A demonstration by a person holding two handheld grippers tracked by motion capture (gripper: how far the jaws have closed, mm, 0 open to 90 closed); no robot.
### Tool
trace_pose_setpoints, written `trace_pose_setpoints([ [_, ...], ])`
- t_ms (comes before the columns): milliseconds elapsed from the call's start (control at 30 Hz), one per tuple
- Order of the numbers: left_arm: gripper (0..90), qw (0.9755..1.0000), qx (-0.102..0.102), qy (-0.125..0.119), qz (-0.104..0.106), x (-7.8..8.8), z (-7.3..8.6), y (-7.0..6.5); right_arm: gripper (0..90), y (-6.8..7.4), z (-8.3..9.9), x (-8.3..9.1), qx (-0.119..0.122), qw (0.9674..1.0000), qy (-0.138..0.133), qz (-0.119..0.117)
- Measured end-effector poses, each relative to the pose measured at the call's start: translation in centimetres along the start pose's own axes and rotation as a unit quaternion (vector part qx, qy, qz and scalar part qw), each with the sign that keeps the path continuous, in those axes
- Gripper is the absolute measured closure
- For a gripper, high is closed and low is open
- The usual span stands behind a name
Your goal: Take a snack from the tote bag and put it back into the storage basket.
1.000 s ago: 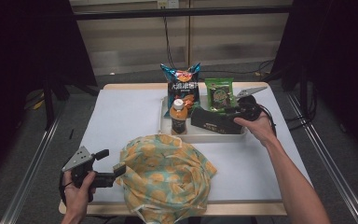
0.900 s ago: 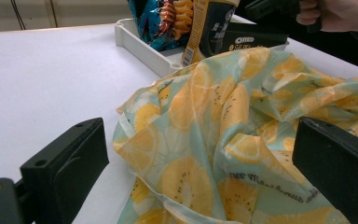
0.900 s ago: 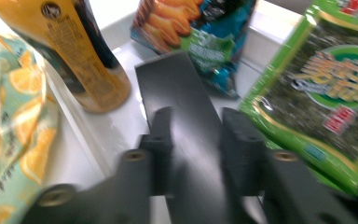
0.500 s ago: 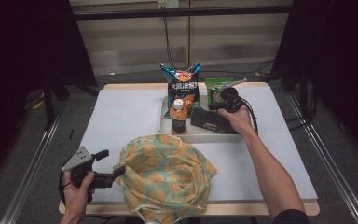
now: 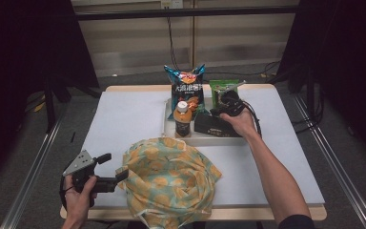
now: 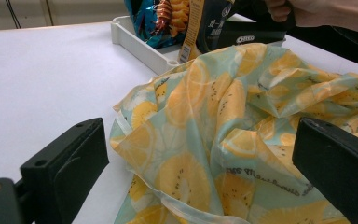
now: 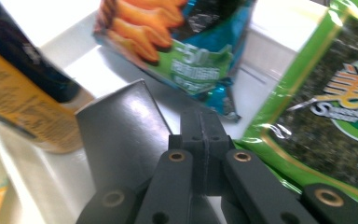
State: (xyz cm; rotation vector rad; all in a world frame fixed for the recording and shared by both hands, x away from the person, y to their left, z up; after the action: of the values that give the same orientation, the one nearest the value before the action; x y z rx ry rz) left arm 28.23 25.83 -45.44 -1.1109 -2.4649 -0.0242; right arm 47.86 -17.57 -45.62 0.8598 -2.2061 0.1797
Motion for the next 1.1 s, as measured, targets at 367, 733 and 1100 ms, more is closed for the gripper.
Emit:
trace_pose_setpoints([
  [367, 3.1, 1.0, -0.001, -0.006, 0.003, 0.3, 0.0, 0.0, 90.0, 1.3, 0.0, 0.6, 0.022, 0.9996, 0.013, -0.009],
  [733, 3.1, 1.0, -0.002, -0.009, 0.001, 0.7, 0.1, -0.1, 90.0, 2.0, 0.2, 0.8, 0.026, 0.9993, 0.018, -0.019],
  [1100, 3.1, 1.0, -0.004, -0.006, 0.001, 0.6, 0.1, -0.1, 90.0, 1.8, -0.2, -0.7, 0.006, 0.9997, 0.024, -0.001],
])
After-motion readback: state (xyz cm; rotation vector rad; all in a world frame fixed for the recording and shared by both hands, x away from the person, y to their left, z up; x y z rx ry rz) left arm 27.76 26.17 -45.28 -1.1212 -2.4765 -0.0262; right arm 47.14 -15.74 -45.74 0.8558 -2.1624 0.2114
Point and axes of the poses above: each handheld gripper's, and its own axes: x roughly backward along the jaws, z roughly out of its underside, y roughly to its left, the point moved 3 cm from there along -x, roughly forward along the jaws
